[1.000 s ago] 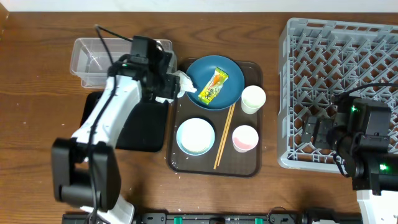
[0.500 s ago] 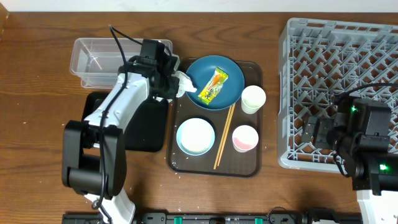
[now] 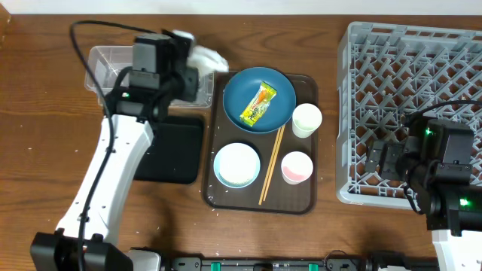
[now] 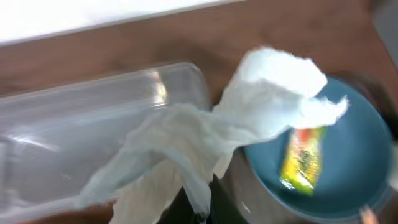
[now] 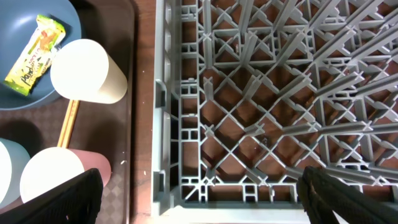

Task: Sort waste into correct bins and load items into the dishwasher rack
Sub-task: 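Carry the tissue left and drop it into the clear plastic bin, then reach the left gripper back to the plate and grasp the yellow wrapper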

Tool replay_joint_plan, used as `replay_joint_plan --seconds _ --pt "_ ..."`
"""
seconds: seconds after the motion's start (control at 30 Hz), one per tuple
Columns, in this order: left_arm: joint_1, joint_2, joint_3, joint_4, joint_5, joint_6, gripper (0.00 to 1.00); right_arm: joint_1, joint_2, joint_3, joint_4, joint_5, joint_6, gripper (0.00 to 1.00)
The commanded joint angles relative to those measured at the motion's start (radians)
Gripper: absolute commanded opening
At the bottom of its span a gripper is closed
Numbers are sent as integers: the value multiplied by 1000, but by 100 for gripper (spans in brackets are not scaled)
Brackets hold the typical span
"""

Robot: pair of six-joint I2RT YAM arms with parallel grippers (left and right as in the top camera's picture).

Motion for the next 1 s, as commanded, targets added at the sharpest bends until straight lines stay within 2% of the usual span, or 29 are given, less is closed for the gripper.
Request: replay_joint_plan --seconds 0.0,0.2,0.23,0.27,0.33,0.37,0.4,0.43,0.57,0.67,0.83,0.97 --pt "45 30 2 58 -85 10 7 2 -4 20 -3 -1 -14 99" --pt "97 140 2 134 -85 10 7 2 -4 20 -3 -1 -13 99" --pt "100 159 2 134 -85 10 11 2 -4 20 -3 -1 -13 99" --pt "100 180 2 132 -81 10 22 2 -4 20 -3 -1 -14 99" --pt "99 199 2 121 -72 10 24 2 -4 20 -3 -1 -14 99" --pt "99 199 2 117 -60 10 32 2 -4 20 -3 -1 -14 99" --pt "99 192 2 117 -38 10 49 2 -4 20 -4 -1 -14 99" --pt "99 180 2 117 -9 8 58 2 -4 20 -3 -1 -14 99" --pt "88 96 3 122 174 -71 65 2 -4 20 -4 0 -14 99" --pt "41 64 3 129 290 -80 74 2 -4 20 -2 -1 -14 99" --pt "-73 105 2 115 285 21 80 2 -4 20 -1 -1 -13 99" --pt "-161 195 2 144 246 34 83 2 -4 20 -8 -1 -13 99"
